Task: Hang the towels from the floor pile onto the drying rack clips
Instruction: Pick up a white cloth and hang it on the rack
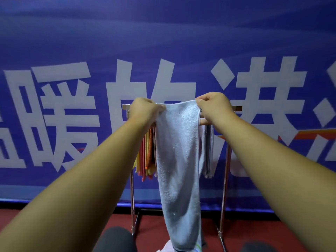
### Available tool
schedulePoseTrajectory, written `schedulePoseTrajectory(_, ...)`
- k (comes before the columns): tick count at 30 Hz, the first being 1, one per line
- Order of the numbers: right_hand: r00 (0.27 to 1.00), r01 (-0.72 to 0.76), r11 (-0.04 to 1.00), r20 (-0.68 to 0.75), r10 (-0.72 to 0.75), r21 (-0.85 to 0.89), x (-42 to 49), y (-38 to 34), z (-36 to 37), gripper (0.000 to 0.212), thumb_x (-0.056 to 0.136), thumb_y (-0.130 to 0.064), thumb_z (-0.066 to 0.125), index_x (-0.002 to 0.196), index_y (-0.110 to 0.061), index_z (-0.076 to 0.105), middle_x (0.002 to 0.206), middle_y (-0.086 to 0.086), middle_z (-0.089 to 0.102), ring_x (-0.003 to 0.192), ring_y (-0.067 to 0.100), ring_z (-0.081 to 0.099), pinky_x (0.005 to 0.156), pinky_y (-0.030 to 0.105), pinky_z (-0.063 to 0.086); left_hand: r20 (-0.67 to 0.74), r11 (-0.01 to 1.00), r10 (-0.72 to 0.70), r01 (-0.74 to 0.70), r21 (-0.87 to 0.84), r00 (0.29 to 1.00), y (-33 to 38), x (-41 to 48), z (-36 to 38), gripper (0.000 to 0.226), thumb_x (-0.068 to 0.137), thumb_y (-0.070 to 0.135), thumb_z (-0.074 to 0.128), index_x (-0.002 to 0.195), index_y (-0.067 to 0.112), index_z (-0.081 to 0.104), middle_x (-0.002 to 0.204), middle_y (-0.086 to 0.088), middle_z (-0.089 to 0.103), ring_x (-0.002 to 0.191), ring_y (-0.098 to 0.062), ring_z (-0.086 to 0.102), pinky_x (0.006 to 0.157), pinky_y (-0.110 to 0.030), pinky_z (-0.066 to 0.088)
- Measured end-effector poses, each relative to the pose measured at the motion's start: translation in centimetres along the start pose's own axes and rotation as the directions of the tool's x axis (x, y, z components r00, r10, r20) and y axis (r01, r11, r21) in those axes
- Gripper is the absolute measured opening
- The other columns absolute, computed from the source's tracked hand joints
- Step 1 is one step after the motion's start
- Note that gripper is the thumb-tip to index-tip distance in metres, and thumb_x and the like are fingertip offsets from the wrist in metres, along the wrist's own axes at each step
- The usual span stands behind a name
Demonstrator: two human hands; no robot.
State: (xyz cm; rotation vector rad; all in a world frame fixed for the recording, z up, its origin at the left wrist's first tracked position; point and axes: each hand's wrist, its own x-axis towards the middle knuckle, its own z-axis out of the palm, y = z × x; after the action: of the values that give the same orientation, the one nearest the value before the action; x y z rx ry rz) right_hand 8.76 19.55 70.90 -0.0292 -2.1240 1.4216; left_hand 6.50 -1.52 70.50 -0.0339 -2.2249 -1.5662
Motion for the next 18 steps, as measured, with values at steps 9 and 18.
schedulePoseTrajectory(9, 0.997, 0.068, 0.996, -0.029, -0.069, -0.051, -1.8, 0.3, 2.6, 0.015, 0.101, -0.027, 0.064, 0.093, -0.029, 0.077, 0.088, -0.001, 0.077, 0.076, 0.024, 0.078, 0.062, 0.045, 0.068, 0.054, 0.991, 0.003, 0.005, -0.134, 0.999, -0.7, -1.4, 2.2, 0.018, 0.076, 0.019, 0.084, 0.075, 0.006, 0.070, 0.075, -0.017, 0.070, 0.071, -0.033, 0.074, 0.070, -0.050, 0.067)
schedulePoseTrajectory(18, 0.965, 0.253, 0.919, 0.007, -0.263, -0.302, -3.1, 0.0, 4.1, 0.023, 0.108, -0.026, 0.059, 0.122, -0.019, 0.076, 0.113, 0.002, 0.075, 0.097, 0.019, 0.068, 0.075, 0.029, 0.049, 0.034, 0.990, 0.124, -0.126, 0.062, 0.992, -0.4, -1.8, 3.2, 0.010, 0.085, 0.011, 0.070, 0.077, 0.005, 0.071, 0.075, -0.012, 0.073, 0.077, -0.030, 0.077, 0.075, -0.049, 0.067)
